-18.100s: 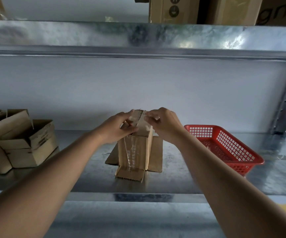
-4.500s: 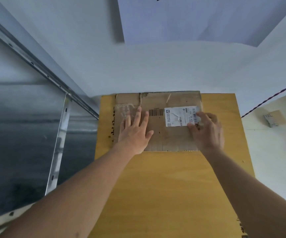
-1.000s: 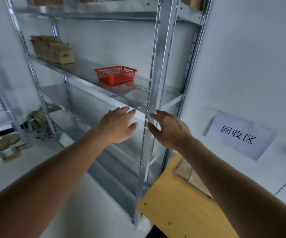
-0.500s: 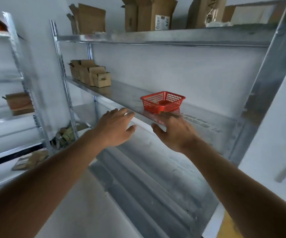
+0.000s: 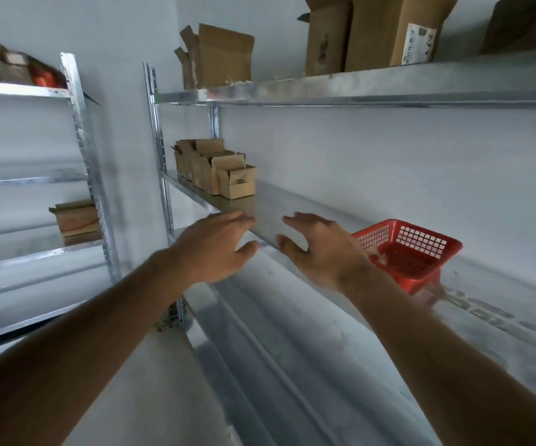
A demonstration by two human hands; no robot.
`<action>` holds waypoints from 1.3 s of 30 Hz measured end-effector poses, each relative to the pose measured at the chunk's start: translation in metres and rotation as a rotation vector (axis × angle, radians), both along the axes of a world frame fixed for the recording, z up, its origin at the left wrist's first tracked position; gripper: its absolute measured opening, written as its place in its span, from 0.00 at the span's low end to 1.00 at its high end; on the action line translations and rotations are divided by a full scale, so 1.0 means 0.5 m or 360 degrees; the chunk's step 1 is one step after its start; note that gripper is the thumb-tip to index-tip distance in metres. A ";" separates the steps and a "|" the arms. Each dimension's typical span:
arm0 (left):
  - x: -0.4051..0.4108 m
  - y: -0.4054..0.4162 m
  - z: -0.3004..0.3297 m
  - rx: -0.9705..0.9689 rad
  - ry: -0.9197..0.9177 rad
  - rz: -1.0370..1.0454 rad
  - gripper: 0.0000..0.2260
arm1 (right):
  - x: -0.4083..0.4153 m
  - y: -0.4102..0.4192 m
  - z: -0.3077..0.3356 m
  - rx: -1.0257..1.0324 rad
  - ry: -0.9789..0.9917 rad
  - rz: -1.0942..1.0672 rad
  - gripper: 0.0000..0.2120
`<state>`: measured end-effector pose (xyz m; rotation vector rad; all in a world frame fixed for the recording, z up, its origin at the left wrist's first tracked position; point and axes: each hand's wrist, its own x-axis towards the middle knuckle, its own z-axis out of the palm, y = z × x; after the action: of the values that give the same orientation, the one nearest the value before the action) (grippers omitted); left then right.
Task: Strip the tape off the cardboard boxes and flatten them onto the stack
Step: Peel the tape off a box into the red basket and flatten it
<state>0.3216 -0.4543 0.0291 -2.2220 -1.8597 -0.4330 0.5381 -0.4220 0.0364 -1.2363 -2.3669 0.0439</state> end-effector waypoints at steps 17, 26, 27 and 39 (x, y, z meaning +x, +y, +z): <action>-0.441 0.544 -0.048 0.0042 -0.0112 -0.0038 0.23 | -0.429 0.526 -0.024 -0.0040 -0.0123 -0.0056 0.24; -0.646 0.839 -0.095 -0.0103 -0.0153 -0.0343 0.26 | -0.638 0.742 -0.053 -0.0090 -0.0117 -0.0312 0.24; -0.658 0.866 -0.101 -0.0118 -0.0158 -0.0366 0.26 | -0.652 0.762 -0.056 -0.0104 -0.0126 -0.0340 0.24; -0.711 1.067 -0.138 -0.0102 -0.0234 -0.0652 0.19 | -0.743 0.970 -0.062 0.0121 -0.0152 -0.0468 0.28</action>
<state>-0.0337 0.0794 -0.0398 -2.6863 -1.4891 -0.6267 0.1666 0.0632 0.0051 -1.5649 -2.2167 -0.2009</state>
